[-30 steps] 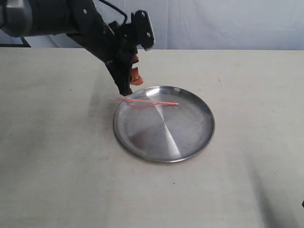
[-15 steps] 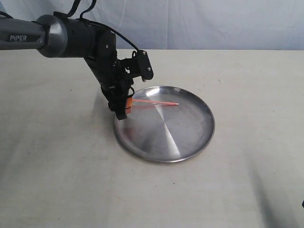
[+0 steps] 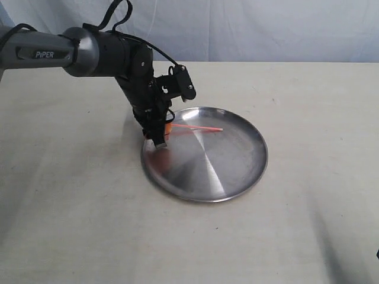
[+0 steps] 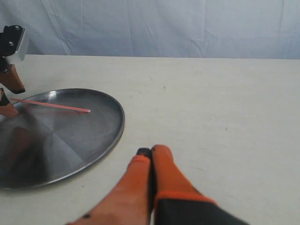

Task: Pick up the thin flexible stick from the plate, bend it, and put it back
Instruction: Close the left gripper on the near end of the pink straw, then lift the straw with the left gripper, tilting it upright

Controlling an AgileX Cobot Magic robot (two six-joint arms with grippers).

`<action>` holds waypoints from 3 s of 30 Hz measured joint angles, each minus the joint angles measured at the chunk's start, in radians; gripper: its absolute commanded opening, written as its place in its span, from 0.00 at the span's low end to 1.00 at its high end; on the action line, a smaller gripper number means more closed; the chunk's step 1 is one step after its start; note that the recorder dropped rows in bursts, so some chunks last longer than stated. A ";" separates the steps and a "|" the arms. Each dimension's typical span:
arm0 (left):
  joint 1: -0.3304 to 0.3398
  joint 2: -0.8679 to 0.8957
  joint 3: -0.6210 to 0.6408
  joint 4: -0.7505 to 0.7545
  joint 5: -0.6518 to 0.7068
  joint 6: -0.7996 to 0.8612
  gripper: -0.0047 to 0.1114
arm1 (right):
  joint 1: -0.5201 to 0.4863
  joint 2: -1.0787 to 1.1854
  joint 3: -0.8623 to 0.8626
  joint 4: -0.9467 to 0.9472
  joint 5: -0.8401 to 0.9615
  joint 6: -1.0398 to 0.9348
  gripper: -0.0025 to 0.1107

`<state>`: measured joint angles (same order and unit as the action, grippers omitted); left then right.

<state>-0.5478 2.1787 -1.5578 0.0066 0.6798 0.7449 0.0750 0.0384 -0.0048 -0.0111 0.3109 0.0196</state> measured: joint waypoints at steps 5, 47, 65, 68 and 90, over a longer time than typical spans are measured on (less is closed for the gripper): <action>0.000 0.000 -0.002 0.012 -0.007 -0.035 0.56 | 0.000 0.000 0.000 0.000 0.000 0.000 0.02; 0.000 0.049 -0.006 0.077 -0.072 -0.177 0.31 | 0.000 0.000 0.002 0.011 0.000 0.001 0.02; -0.001 0.048 -0.015 0.095 -0.064 -0.180 0.04 | 0.000 0.000 0.002 0.011 0.000 0.001 0.02; -0.001 0.043 -0.016 0.095 -0.055 -0.180 0.04 | 0.000 0.000 0.002 0.011 0.000 0.001 0.02; -0.162 -0.407 0.257 -0.576 0.060 0.053 0.04 | 0.000 0.000 0.002 0.005 0.000 -0.001 0.02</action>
<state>-0.7097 1.7712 -1.3006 -0.5691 0.7401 0.7977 0.0750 0.0384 -0.0024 -0.0062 0.3109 0.0185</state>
